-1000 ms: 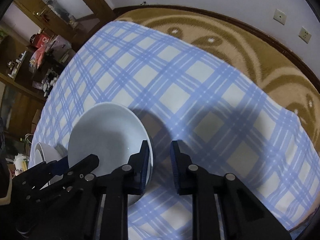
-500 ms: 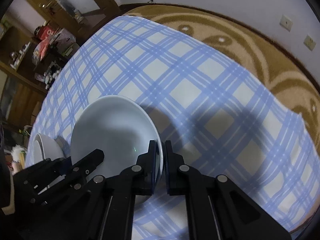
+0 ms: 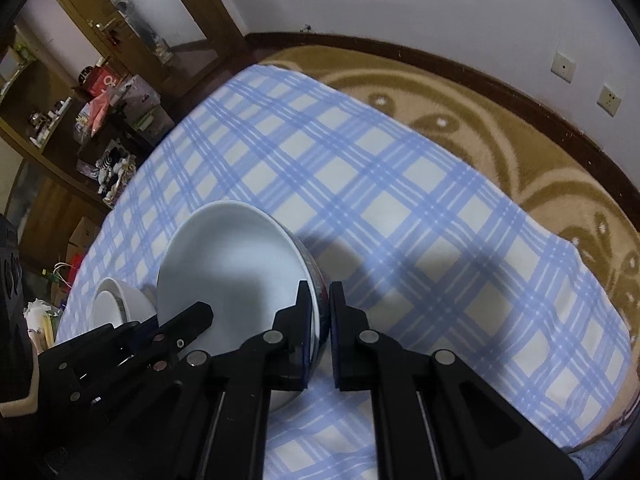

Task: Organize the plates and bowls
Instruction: 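Lift the colourful bowl with both grippers and carry it over the bowl stack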

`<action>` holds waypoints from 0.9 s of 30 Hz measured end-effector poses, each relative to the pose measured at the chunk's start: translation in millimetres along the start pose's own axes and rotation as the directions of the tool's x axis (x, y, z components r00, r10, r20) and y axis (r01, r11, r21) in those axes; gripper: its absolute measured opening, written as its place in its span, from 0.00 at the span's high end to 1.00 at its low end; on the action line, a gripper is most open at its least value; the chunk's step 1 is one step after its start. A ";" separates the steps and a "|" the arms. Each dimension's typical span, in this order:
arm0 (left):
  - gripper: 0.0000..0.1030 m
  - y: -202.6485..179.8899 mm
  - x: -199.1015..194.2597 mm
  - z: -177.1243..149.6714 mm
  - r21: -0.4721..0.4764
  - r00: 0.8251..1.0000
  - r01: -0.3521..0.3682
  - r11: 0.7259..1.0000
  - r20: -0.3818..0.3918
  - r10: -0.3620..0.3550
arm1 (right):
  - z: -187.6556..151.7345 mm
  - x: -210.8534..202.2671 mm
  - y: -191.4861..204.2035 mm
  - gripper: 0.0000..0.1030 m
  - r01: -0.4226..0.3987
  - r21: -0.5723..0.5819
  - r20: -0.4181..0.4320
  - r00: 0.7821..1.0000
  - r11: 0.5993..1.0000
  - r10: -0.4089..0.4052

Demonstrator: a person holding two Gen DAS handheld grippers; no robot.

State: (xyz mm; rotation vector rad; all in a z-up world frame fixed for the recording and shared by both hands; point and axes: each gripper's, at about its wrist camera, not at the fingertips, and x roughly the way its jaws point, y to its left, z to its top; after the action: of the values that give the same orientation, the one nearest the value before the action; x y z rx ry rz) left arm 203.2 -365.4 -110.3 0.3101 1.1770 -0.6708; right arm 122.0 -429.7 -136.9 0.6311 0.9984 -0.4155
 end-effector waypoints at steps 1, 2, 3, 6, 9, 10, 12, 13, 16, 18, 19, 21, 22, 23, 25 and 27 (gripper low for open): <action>0.88 1.8 -5.8 -0.8 -0.001 1.000 -0.007 1.000 0.008 0.007 | -0.2 -2.4 2.4 0.91 -0.001 -0.006 0.005 1.000 1.000 0.001; 0.88 4.0 -9.8 -1.4 -0.005 1.000 -0.010 1.000 0.012 0.010 | -0.4 -4.8 5.4 0.91 -0.004 -0.012 0.010 1.000 1.000 0.004; 0.88 5.7 -12.5 -1.9 -0.009 1.000 -0.011 1.000 0.015 0.012 | -0.9 -7.7 9.2 0.91 -0.012 -0.020 0.015 1.000 1.000 0.013; 0.88 13.1 -23.5 -5.1 -0.018 1.000 -0.014 1.000 0.023 0.015 | -2.9 -14.5 18.0 0.91 -0.033 -0.037 0.025 0.999 0.999 0.034; 0.88 21.2 -35.3 -9.6 -0.031 0.999 -0.024 0.999 0.033 0.025 | -5.5 -19.9 27.4 0.91 -0.051 -0.053 0.033 0.998 0.997 0.053; 0.88 22.8 -38.0 -11.2 -0.034 0.999 -0.026 0.999 0.036 0.028 | -6.9 -22.5 31.4 0.91 -0.058 -0.059 0.036 0.998 0.997 0.060; 0.88 28.8 -45.5 -14.9 -0.047 0.999 -0.034 0.998 0.041 0.036 | -9.7 -26.2 38.8 0.91 -0.067 -0.073 0.041 0.997 0.995 0.070; 0.88 31.8 -49.2 -16.7 -0.053 0.998 -0.037 0.998 0.043 0.039 | -11.3 -28.1 44.0 0.91 -0.069 -0.087 0.043 0.996 0.994 0.073; 0.88 42.8 -60.3 -23.3 -0.075 0.998 -0.044 0.996 0.049 0.048 | -15.7 -32.6 56.5 0.91 -0.079 -0.119 0.048 0.995 0.990 0.085; 0.89 50.8 -65.8 -28.1 -0.089 0.997 -0.046 0.995 0.050 0.051 | -17.8 -33.9 64.3 0.91 -0.089 -0.125 0.042 0.995 0.988 0.095; 0.89 54.2 -67.3 -29.9 -0.094 0.997 -0.050 0.994 0.050 0.055 | -19.3 -33.9 68.2 0.91 -0.098 -0.116 0.032 0.994 0.988 0.102; 0.89 62.2 -70.2 -34.5 -0.110 0.997 -0.059 0.992 0.048 0.065 | -21.7 -32.3 75.9 0.91 -0.104 -0.119 0.026 0.994 0.987 0.108; 0.88 64.7 -71.2 -36.0 -0.115 0.996 -0.063 0.991 0.047 0.069 | -23.5 -31.1 79.3 0.91 -0.107 -0.125 0.021 0.994 0.986 0.111; 0.88 69.4 -73.2 -38.8 -0.125 0.996 -0.067 0.990 0.047 0.073 | -25.3 -30.8 83.6 0.91 -0.111 -0.131 0.019 0.993 0.985 0.115; 0.88 76.2 -76.8 -43.0 -0.140 0.996 -0.071 0.988 0.047 0.079 | -28.9 -30.9 92.0 0.91 -0.117 -0.148 0.017 0.993 0.982 0.121; 0.88 83.1 -81.2 -47.3 -0.157 0.995 -0.079 0.984 0.049 0.088 | -31.5 -31.3 99.9 0.91 -0.122 -0.167 0.019 0.992 0.978 0.127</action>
State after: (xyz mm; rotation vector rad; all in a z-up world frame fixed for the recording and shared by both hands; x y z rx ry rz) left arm 202.4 -249.3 -62.7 0.2073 1.1487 -0.5089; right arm 145.6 -332.8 -92.2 0.5327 0.9489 -0.2277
